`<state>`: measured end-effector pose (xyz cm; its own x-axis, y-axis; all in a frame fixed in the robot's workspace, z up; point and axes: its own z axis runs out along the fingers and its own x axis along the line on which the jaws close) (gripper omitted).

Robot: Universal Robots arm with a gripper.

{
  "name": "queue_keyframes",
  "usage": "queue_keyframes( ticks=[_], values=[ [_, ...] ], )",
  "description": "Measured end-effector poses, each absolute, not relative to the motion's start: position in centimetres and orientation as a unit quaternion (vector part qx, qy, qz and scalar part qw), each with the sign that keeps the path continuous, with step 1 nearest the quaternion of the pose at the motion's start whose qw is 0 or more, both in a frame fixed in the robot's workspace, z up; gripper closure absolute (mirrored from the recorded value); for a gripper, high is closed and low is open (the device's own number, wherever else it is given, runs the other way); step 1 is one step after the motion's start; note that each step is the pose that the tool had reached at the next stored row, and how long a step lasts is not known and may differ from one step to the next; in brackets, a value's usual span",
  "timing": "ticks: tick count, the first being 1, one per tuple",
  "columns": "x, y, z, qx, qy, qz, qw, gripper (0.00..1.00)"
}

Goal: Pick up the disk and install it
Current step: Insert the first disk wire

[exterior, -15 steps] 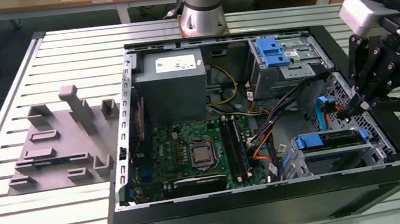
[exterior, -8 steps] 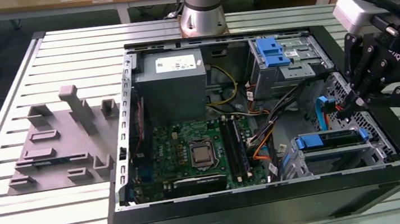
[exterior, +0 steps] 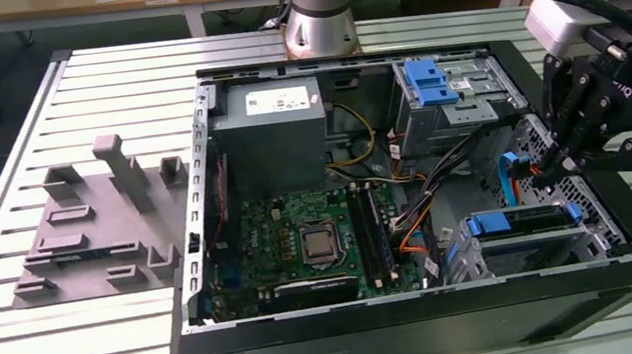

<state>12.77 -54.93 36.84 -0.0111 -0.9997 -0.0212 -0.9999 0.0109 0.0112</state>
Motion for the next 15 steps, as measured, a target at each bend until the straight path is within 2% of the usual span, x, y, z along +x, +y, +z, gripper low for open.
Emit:
queue_keyframes(
  ticks=[1, 8, 9, 15],
  values=[
    [12.8, -54.9, 36.8, -0.703, 0.711, 0.011, 0.003, 0.82],
    [12.8, -54.5, 36.3, -0.703, 0.711, 0.011, 0.003, 0.81],
    [12.8, -54.5, 36.2, -0.703, 0.711, 0.011, 0.003, 0.75],
    [12.8, -54.4, 35.6, -0.703, 0.711, 0.007, 0.007, 0.75]
  ],
)
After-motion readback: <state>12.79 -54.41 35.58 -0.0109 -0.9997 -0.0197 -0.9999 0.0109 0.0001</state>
